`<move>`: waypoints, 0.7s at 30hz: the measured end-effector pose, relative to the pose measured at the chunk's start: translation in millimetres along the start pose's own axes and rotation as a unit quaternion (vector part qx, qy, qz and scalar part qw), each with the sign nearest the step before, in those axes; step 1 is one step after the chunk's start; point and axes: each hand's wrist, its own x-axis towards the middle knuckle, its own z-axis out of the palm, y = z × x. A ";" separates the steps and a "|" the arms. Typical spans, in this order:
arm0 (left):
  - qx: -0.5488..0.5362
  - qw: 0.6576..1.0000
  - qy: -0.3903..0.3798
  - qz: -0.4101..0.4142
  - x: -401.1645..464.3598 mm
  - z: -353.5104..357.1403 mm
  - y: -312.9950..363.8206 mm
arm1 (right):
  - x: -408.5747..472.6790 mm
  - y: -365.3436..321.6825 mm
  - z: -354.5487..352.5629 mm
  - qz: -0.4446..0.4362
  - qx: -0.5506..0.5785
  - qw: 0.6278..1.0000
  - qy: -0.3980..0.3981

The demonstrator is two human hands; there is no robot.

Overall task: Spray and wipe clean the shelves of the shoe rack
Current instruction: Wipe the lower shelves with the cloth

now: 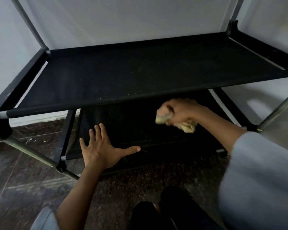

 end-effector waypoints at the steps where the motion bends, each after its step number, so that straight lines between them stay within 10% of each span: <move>1: 0.005 1.000 -0.008 -0.001 -0.6 -1.5 0.8 | -12.0 -3.0 1.1 -0.025 -0.005 0.998 -0.054; 21: 0.014 0.989 -0.028 0.147 31.0 27.7 71.4 | 74.2 -13.7 29.0 0.085 0.043 0.955 0.279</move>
